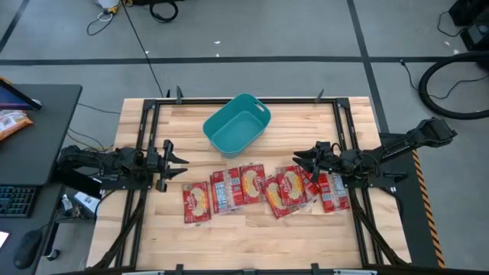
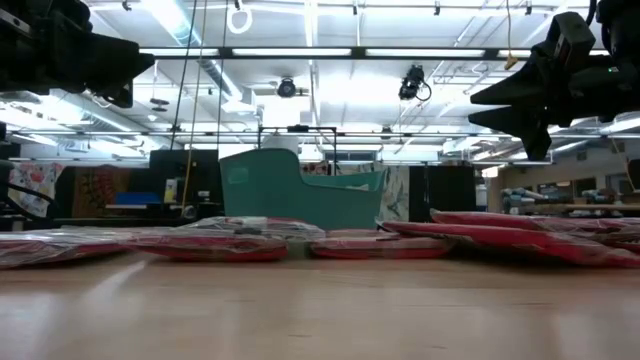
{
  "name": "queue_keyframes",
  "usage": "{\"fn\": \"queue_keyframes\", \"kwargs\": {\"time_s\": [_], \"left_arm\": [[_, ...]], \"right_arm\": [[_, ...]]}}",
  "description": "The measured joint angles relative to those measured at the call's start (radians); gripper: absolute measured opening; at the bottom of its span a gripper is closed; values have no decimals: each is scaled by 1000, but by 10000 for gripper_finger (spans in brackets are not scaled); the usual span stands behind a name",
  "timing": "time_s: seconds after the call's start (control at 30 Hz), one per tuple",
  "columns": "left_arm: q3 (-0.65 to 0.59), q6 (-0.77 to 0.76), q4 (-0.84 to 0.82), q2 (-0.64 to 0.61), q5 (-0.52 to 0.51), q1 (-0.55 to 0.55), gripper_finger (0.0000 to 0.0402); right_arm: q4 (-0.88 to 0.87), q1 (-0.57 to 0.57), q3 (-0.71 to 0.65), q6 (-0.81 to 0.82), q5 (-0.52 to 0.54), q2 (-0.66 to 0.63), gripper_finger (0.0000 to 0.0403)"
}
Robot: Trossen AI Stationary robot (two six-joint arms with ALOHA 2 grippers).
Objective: Sort popcorn bags into baskets
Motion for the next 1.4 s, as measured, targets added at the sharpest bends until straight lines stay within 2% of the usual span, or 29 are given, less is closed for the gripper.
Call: {"fn": "queue_keyframes", "kwargs": {"time_s": [0.6,0.77,0.87,1.07,1.2,1.4], "left_arm": [[0,0,6,0,0,0,117],[0,-105,186,0,-60,0,117],[0,-77,291,0,-61,0,117],[0,-153,295,11,-60,0,117],[7,-225,293,86,-58,0,117],[103,-370,262,366,27,-1,117]], "right_arm": [[0,0,0,0,0,0,158],[0,0,0,0,0,0,158],[0,0,0,0,0,0,158],[0,0,0,0,0,0,158],[0,0,0,0,0,0,158],[0,0,0,0,0,0,158]]}}
